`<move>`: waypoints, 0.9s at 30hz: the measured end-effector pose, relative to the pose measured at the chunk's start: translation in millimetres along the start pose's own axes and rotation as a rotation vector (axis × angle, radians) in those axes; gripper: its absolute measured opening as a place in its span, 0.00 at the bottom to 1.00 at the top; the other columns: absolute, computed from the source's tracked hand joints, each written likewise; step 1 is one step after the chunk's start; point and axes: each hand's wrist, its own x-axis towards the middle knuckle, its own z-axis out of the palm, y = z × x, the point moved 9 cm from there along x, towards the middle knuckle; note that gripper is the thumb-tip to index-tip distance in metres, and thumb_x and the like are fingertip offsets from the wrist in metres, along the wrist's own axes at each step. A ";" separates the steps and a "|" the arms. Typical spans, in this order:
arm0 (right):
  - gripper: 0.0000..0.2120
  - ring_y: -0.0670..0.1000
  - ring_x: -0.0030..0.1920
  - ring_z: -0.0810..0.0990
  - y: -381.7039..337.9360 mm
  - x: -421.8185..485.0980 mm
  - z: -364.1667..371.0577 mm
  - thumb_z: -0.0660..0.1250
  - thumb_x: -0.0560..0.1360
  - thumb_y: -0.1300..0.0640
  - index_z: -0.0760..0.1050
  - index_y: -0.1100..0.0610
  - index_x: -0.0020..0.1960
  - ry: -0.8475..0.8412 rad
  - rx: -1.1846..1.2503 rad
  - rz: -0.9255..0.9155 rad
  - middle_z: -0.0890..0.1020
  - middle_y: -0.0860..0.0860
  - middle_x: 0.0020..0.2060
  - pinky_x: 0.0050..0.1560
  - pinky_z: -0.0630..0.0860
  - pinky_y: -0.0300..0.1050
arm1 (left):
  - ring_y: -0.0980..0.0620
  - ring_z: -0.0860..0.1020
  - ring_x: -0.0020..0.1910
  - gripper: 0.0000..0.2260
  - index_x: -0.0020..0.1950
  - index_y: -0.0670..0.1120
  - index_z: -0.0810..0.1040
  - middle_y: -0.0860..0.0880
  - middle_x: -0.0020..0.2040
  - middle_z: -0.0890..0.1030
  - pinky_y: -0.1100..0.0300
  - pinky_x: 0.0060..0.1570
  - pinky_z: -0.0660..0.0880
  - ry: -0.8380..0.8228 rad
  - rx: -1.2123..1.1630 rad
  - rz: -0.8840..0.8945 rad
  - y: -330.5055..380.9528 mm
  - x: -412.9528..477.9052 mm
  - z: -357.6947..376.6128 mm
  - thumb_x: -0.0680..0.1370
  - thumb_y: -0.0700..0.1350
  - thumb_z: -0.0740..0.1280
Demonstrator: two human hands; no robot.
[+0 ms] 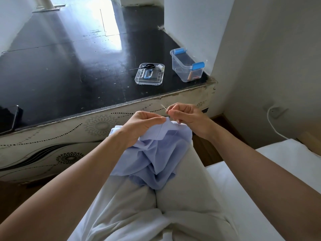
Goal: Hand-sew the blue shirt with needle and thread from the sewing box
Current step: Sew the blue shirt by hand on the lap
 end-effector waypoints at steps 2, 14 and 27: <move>0.08 0.56 0.38 0.72 6.7 0.5 8.5 0.65 0.79 0.55 0.80 0.52 0.43 -0.106 0.023 0.081 0.81 0.58 0.44 0.40 0.72 0.39 | 0.50 0.75 0.41 0.05 0.43 0.49 0.87 0.44 0.40 0.81 0.57 0.37 0.71 -0.003 0.043 0.031 1.3 -0.3 -0.7 0.74 0.48 0.73; 0.10 0.47 0.30 0.71 26.3 -7.6 8.6 0.71 0.70 0.52 0.76 0.58 0.40 -0.216 0.186 0.242 0.75 0.54 0.32 0.33 0.72 0.35 | 0.53 0.74 0.36 0.10 0.33 0.50 0.82 0.51 0.32 0.78 0.60 0.39 0.71 0.006 0.200 0.071 -6.2 6.2 -8.5 0.75 0.45 0.71; 0.09 0.47 0.32 0.75 30.7 -12.2 7.7 0.71 0.68 0.56 0.75 0.60 0.41 -0.246 0.191 0.307 0.78 0.54 0.33 0.36 0.76 0.36 | 0.58 0.74 0.34 0.05 0.41 0.44 0.85 0.48 0.36 0.80 0.66 0.35 0.71 0.051 0.211 0.131 0.4 8.6 -8.6 0.75 0.44 0.72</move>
